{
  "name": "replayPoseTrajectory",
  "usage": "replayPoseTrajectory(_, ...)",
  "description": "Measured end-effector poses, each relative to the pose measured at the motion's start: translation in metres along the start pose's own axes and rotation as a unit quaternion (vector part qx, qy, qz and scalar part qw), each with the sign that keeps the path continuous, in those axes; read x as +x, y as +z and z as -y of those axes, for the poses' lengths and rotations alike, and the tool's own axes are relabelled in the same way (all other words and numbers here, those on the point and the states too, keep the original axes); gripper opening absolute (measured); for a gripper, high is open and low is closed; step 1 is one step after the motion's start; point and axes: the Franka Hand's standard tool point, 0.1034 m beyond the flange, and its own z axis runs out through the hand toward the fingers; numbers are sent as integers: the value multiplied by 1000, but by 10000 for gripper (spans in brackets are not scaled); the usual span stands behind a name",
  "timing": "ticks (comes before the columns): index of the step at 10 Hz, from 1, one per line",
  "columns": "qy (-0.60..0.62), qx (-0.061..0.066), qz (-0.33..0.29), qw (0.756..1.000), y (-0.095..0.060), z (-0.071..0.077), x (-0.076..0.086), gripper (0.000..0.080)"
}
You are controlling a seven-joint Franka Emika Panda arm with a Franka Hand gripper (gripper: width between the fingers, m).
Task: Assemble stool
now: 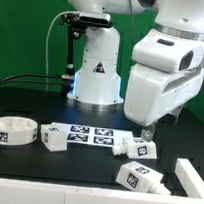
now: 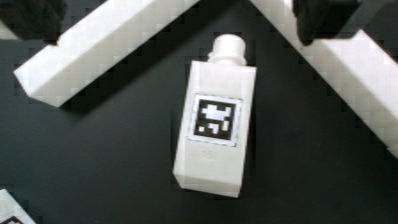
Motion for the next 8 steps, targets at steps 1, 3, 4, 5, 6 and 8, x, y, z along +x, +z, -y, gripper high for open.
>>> replayPoseTrajectory(1,0,3,3,1000,-1,0,1,650)
replayPoseTrajectory(3,0,3,3,1000,-1,0,1,650)
replayPoseTrajectory(4,0,2,3,1000,-1,0,1,650)
replayPoseTrajectory(5,-1,1,1,1000,0,-1,0,650)
replayPoseTrajectory(6,-3,-7,-4,1000,6,-3,-1,650)
replayPoseTrajectory(8,-13,-27,-27,999,32,-11,-16,650)
